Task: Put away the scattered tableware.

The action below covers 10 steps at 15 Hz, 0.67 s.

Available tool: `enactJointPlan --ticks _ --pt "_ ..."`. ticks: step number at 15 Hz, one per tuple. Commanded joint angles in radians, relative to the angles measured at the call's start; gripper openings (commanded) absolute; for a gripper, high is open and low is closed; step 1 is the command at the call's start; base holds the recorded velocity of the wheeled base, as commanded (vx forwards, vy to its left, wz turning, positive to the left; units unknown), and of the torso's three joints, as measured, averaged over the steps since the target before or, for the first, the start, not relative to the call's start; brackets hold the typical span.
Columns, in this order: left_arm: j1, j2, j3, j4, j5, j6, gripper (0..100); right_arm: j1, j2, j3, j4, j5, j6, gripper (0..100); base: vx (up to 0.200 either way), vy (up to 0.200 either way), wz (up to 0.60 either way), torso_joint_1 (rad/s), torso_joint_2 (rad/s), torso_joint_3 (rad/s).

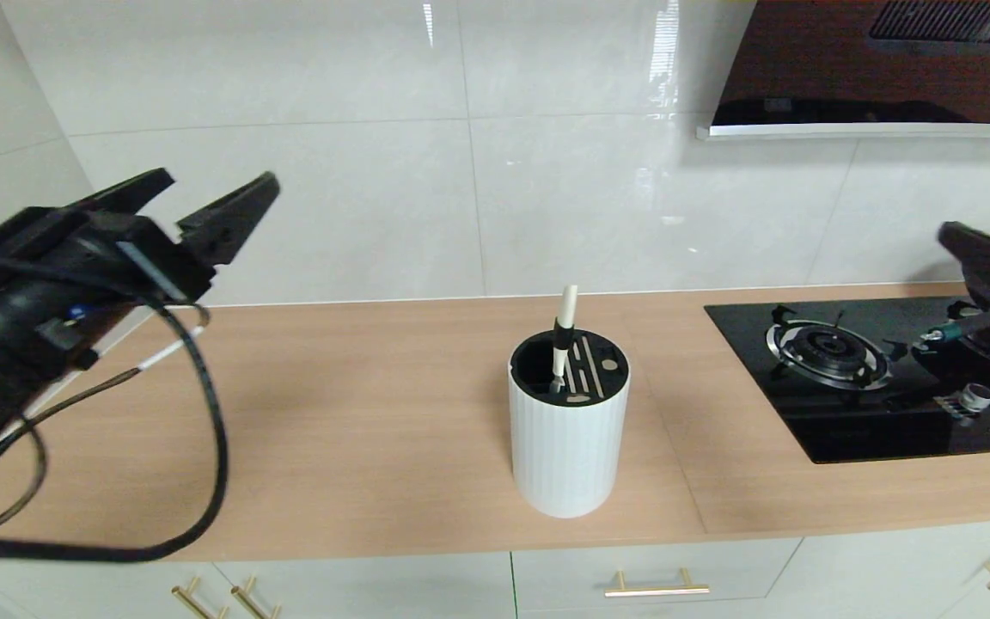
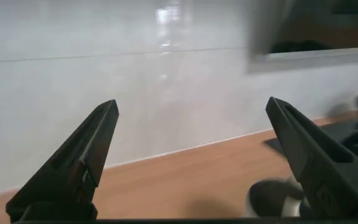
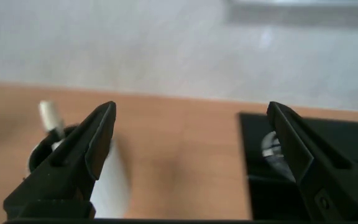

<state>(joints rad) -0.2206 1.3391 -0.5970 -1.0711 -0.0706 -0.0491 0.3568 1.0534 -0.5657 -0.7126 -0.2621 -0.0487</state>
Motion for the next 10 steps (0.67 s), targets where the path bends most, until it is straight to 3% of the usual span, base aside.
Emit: enactJointPlan --ticks 1,3,4,5,7,9,10 --pt "0.109 -0.515 0.148 0.345 0.000 0.000 100 -0.099 -0.339 0.118 0.053 0.000 -0.002 100 0.000 0.000 0.00 0.000 0.00 0.000" --pt "0.109 -0.799 0.121 0.718 -0.003 0.000 100 -0.099 -0.538 0.106 0.269 -0.006 -0.006 100 0.000 0.000 0.00 0.000 0.00 0.000" --pt "0.109 -0.956 0.080 0.977 -0.011 0.000 100 -0.099 -0.673 0.086 0.455 -0.008 -0.014 100 0.000 0.000 0.00 0.000 0.00 0.000" --pt "0.106 -1.042 0.036 1.139 -0.017 -0.005 100 -0.099 -0.770 0.067 0.594 -0.011 -0.014 100 0.000 0.000 0.00 0.000 0.00 0.000" --pt "0.106 -1.141 0.020 1.258 -0.015 -0.008 100 -0.104 -0.897 0.021 0.792 -0.078 -0.019 100 0.000 0.000 0.00 0.000 0.00 0.000" --pt "0.109 -1.238 0.079 1.297 -0.006 -0.009 100 -0.196 -0.951 0.041 0.820 -0.126 -0.016 100 0.000 0.000 0.00 0.000 0.00 0.000" --pt "0.110 -1.243 0.121 1.300 0.031 -0.011 100 -0.219 -0.955 0.075 0.809 -0.131 -0.013 100 0.000 0.000 0.00 0.000 0.00 0.000"
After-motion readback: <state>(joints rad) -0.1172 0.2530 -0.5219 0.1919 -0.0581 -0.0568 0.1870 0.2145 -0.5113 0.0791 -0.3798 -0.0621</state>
